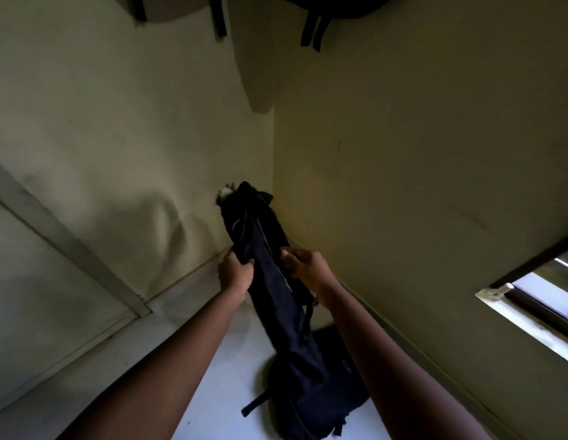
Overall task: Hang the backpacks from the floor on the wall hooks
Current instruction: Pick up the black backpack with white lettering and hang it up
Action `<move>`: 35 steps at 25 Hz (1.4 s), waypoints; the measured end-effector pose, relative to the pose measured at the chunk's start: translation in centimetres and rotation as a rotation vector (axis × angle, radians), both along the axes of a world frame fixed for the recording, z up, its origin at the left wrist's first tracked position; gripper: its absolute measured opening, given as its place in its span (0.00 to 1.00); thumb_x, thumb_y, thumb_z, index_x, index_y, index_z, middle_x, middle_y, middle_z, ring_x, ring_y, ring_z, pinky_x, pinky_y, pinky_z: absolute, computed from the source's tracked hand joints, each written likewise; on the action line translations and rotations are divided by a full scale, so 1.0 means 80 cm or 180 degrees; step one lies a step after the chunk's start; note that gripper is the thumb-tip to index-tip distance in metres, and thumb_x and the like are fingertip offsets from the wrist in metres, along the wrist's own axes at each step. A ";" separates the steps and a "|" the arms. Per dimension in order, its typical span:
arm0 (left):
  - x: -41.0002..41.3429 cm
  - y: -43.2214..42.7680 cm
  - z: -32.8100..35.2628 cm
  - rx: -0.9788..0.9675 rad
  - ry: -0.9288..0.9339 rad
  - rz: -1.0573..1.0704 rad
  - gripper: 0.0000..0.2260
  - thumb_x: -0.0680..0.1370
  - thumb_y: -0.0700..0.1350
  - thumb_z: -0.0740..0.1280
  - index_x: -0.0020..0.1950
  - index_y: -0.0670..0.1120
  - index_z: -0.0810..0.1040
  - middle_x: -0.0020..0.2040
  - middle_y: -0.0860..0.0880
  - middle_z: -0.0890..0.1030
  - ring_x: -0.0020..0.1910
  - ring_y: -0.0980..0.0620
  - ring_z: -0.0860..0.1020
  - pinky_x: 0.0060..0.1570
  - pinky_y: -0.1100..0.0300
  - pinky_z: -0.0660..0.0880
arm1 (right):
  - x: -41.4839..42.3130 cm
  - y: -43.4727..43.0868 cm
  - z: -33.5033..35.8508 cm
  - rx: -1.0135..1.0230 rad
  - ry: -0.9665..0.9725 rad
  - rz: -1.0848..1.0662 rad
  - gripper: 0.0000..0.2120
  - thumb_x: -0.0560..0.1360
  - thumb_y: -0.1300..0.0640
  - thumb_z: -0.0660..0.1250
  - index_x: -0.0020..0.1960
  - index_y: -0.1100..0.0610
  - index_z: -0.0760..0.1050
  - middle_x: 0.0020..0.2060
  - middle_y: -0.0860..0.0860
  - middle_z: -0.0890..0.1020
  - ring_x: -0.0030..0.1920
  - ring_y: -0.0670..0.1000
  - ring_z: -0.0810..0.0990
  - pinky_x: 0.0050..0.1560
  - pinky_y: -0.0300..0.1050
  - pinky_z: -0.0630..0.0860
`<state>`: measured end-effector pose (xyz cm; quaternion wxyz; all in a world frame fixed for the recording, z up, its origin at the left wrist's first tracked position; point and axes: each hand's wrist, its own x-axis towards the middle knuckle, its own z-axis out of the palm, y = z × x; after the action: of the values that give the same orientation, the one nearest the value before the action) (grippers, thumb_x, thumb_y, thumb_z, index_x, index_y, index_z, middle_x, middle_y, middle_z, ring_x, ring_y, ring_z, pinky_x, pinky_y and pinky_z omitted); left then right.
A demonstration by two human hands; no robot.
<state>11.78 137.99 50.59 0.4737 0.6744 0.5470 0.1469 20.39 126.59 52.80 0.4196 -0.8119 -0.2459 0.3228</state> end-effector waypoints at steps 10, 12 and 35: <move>-0.047 -0.006 0.018 0.0009 0.0293 -0.2063 0.28 0.74 0.49 0.69 0.72 0.49 0.65 0.67 0.49 0.74 0.67 0.49 0.72 0.62 0.59 0.69 | 0.009 0.031 -0.004 0.0484 0.1613 -0.1908 0.27 0.72 0.50 0.70 0.63 0.66 0.71 0.56 0.58 0.79 0.58 0.61 0.78 0.61 0.57 0.76; -0.037 -0.009 0.035 -0.0361 -0.0244 -0.1705 0.26 0.75 0.50 0.67 0.71 0.48 0.66 0.68 0.49 0.73 0.68 0.49 0.71 0.60 0.62 0.68 | 0.002 0.021 -0.014 0.0472 0.1432 -0.1598 0.25 0.72 0.52 0.70 0.63 0.65 0.72 0.58 0.59 0.80 0.59 0.60 0.78 0.62 0.58 0.75; 0.042 -0.026 0.056 0.0272 0.0724 -0.3209 0.04 0.74 0.41 0.65 0.40 0.47 0.74 0.29 0.50 0.68 0.30 0.53 0.66 0.27 0.62 0.60 | 0.011 -0.119 -0.004 -0.1049 -0.1191 0.0183 0.10 0.76 0.59 0.63 0.44 0.66 0.77 0.39 0.64 0.79 0.42 0.54 0.78 0.40 0.44 0.64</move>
<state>15.11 135.89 55.04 0.3952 0.8846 0.1957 -0.1515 21.29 117.04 52.52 0.2194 -0.9077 -0.2863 0.2145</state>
